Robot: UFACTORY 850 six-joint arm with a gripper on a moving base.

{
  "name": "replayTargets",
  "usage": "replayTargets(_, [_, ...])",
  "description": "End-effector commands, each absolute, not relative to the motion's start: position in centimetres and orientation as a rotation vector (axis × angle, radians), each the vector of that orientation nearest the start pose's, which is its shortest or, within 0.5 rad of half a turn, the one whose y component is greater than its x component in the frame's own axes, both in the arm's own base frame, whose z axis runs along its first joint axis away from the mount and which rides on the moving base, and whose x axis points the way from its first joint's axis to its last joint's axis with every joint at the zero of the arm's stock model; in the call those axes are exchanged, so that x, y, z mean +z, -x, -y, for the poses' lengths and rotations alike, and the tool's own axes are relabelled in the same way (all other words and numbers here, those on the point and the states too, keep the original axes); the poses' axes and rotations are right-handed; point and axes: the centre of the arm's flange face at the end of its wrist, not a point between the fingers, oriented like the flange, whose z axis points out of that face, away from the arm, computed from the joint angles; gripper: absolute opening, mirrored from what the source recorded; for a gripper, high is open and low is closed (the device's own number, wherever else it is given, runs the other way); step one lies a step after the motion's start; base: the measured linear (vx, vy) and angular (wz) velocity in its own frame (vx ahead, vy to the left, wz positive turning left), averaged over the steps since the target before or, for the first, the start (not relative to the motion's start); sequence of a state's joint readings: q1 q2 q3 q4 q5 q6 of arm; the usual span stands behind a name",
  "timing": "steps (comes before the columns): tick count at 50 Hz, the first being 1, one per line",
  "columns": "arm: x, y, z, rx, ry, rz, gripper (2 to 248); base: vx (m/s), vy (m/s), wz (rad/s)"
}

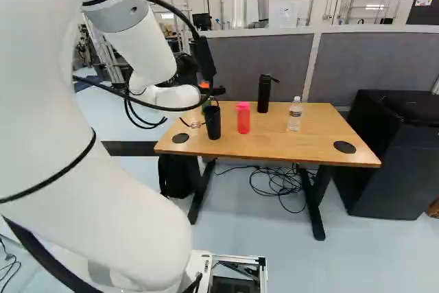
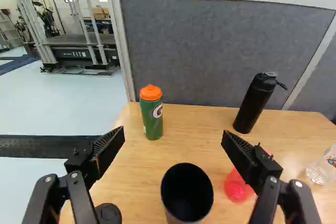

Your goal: Pick up the green bottle from the table

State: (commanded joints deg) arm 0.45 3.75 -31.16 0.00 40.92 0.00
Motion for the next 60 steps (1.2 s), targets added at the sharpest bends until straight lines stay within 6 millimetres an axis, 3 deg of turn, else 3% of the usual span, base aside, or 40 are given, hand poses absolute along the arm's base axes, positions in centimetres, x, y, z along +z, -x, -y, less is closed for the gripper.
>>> replayTargets(16, [47.5,-45.8,-0.7,-1.86,2.52,0.021,247,0.0,0.0,0.0])
replayTargets(60, [45.6,-54.1,-3.6,-1.589,2.675,0.165,247,0.0,0.0,0.0])
